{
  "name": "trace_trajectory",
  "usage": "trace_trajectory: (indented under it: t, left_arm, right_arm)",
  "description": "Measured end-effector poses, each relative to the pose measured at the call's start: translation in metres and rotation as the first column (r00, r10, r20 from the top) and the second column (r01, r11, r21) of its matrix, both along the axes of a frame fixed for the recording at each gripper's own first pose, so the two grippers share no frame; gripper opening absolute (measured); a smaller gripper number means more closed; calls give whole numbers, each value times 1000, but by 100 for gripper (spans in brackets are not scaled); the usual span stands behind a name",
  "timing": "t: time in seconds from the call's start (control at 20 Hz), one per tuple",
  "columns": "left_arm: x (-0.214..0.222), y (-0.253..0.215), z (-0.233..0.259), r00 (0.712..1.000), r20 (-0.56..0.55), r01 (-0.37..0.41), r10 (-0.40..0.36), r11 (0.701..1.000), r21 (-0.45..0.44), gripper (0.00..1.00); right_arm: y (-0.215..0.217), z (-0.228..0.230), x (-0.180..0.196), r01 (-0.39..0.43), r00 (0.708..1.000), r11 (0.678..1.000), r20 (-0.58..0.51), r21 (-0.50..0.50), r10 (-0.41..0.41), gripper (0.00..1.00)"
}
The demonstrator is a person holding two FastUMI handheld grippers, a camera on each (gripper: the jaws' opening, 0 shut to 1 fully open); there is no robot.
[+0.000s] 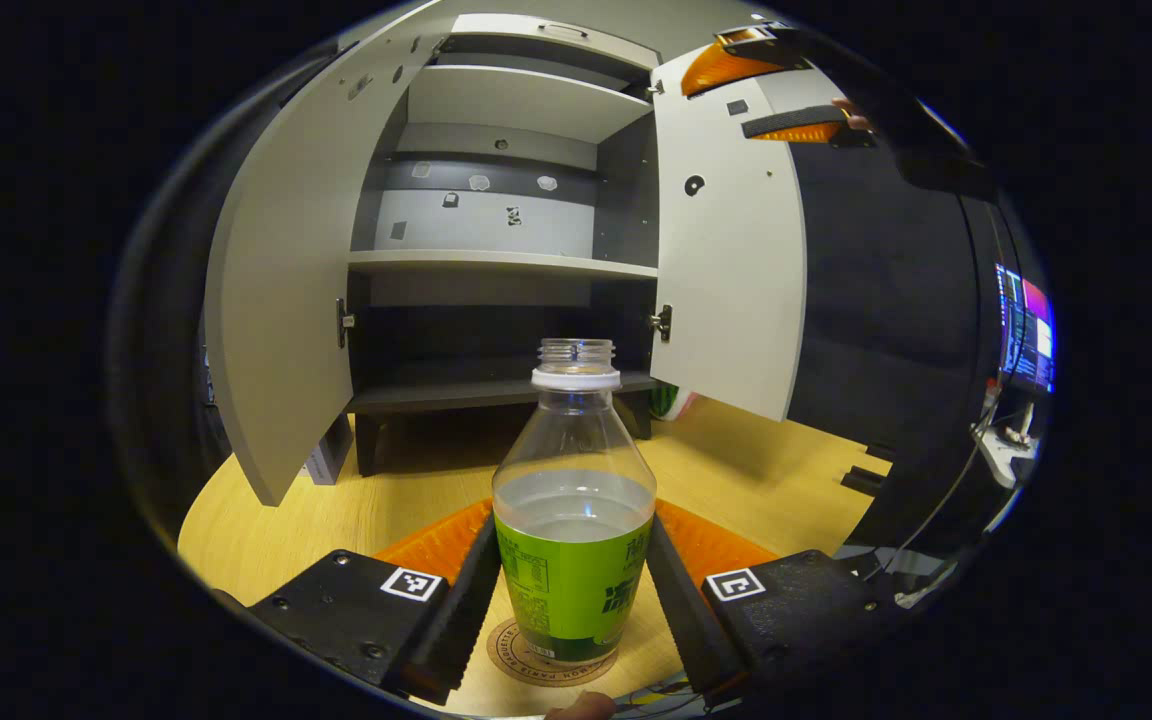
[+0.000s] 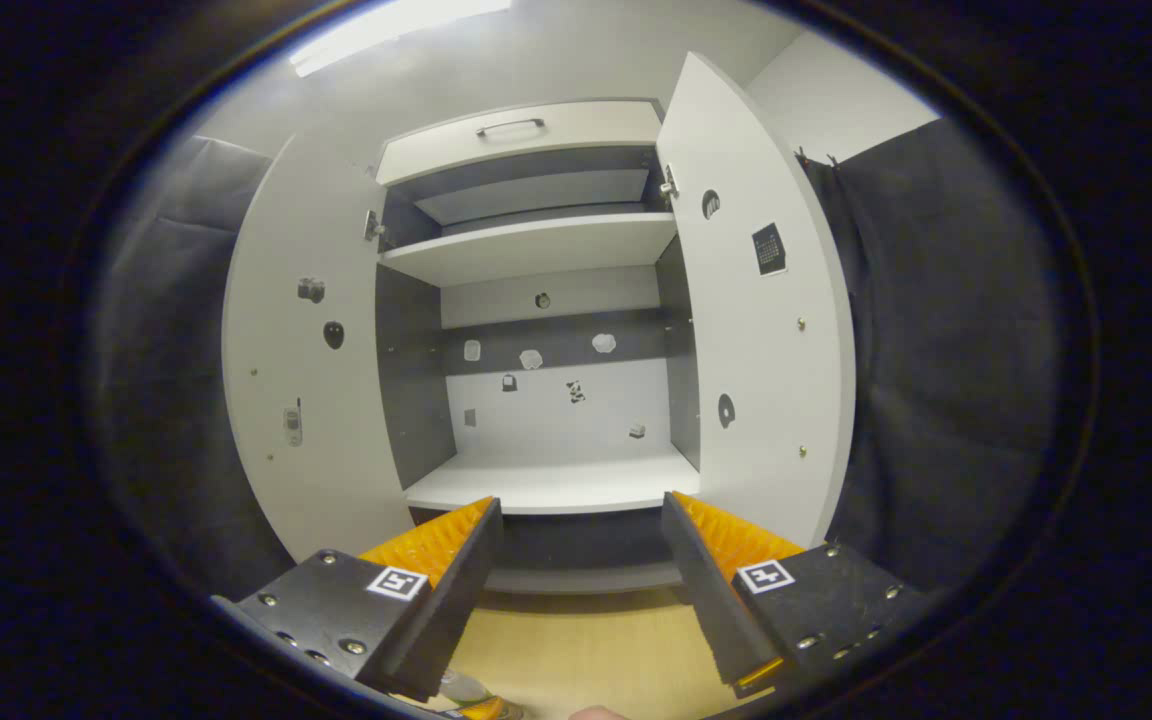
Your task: Grasp the bottle in the cabinet with the left hand and place it on the coaster, then close the right door with the right hand and the left door with the left hand.
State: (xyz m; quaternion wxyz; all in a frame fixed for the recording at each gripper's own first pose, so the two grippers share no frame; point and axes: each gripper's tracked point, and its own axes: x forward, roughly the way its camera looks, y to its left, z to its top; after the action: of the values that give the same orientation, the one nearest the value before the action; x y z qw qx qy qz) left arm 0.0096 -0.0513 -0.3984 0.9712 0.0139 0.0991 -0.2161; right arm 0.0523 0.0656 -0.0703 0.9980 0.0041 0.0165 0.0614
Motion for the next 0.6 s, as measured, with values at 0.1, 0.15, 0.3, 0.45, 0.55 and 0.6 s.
trace_trajectory:
  t: [0.1, 0.15, 0.3, 0.45, 0.55, 0.6]
  left_arm:
    - [2, 2, -3, 1000, 9, 3, -3, 1000, 15, 82]
    - [2, 4, -4, 1000, 7, 3, -3, 1000, 23, 82]
    - [4, 9, -9, 1000, -2, 7, -7, 999, 43, 82]
    - [5, 13, -7, 1000, -9, 4, -4, 998, 68, 83]
    - [6, 16, -4, 1000, -9, 5, -4, 996, 84, 84]
    - [6, 16, -3, 1000, -17, 5, -4, 996, 85, 84]
  right_arm:
    - [5, 0, 4, -3, 1000, 1000, 4, 3, 3, 97]
    - [7, -1, 6, -4, 1000, 1000, 6, 4, 4, 97]
    - [12, -8, 10, -6, 1000, 1000, -9, 3, 6, 97]
    - [14, -13, 11, -6, 1000, 1000, -23, -3, 6, 97]
    - [12, -15, 10, -2, 1000, 1000, -25, -9, 2, 97]
    - [11, -15, 9, -2, 1000, 1000, -24, -12, 1, 93]
